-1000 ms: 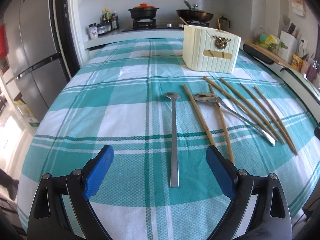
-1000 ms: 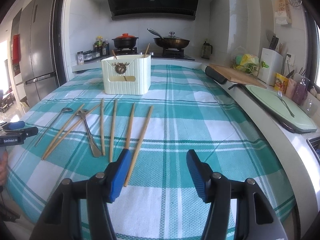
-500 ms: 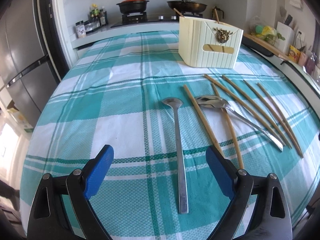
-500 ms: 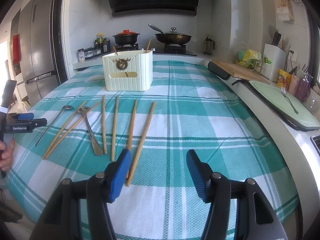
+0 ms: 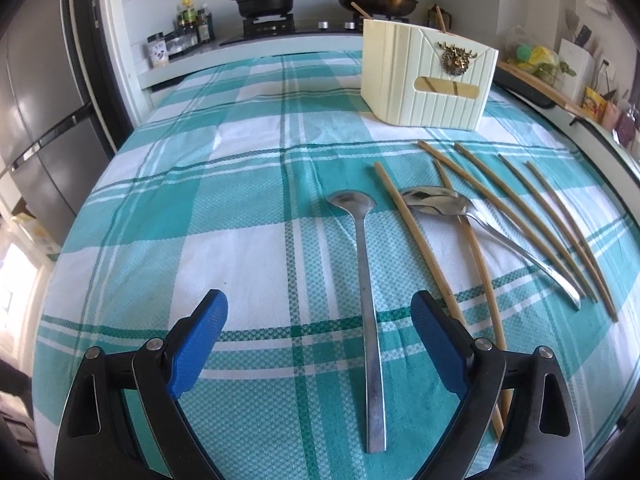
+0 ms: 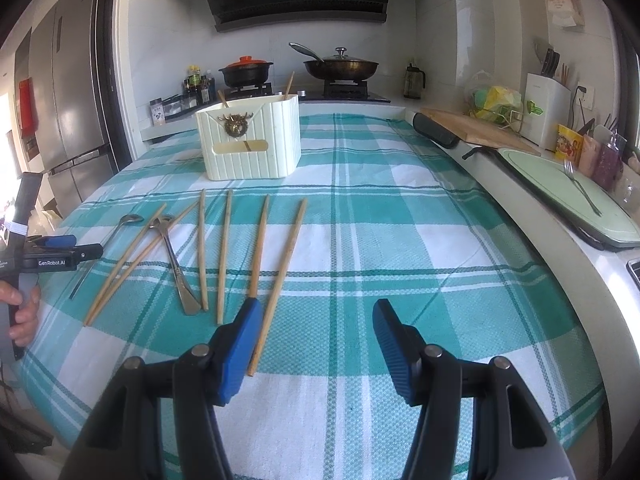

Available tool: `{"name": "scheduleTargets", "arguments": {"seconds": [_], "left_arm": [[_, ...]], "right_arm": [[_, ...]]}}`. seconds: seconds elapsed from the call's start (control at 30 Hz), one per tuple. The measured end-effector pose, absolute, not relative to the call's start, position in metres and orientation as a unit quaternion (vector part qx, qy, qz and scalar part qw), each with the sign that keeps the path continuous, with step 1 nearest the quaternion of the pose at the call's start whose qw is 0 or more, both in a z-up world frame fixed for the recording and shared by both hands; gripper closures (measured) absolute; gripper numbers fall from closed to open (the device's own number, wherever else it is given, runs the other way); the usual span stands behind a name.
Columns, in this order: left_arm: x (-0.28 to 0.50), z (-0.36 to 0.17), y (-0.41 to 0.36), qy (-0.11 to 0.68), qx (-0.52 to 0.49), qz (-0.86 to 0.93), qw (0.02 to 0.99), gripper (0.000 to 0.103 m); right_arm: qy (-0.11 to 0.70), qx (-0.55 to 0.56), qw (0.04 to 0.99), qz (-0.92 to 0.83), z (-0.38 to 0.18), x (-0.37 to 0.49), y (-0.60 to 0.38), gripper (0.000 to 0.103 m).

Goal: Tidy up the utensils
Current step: 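Close the left tool on a silver spoon while the right tool grasps a chopstick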

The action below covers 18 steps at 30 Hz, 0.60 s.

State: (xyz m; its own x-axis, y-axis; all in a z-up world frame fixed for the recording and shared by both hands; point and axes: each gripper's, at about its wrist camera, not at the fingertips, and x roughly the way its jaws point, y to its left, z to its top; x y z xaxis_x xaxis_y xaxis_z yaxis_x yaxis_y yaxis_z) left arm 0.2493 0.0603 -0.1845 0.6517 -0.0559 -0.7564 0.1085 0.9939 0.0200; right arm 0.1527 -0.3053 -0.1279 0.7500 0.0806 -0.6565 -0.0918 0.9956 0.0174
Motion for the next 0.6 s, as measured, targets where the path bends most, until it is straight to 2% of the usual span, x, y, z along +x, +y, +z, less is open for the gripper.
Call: {"name": "scheduleTargets", "arguments": {"seconds": [0.33, 0.4, 0.6], "left_arm": [[0.270, -0.189, 0.060, 0.427, 0.039, -0.057, 0.902, 0.015], [0.275, -0.191, 0.057, 0.430, 0.048, -0.061, 0.899, 0.017], [0.282, -0.195, 0.054, 0.435, 0.054, -0.062, 0.897, 0.020]], "right_arm": [[0.373, 0.002, 0.926, 0.056, -0.131, 0.162, -0.307, 0.045], [0.382, 0.005, 0.922, 0.060, -0.132, 0.168, -0.308, 0.052], [0.397, 0.016, 0.913, 0.088, -0.129, 0.200, -0.306, 0.054]]}}
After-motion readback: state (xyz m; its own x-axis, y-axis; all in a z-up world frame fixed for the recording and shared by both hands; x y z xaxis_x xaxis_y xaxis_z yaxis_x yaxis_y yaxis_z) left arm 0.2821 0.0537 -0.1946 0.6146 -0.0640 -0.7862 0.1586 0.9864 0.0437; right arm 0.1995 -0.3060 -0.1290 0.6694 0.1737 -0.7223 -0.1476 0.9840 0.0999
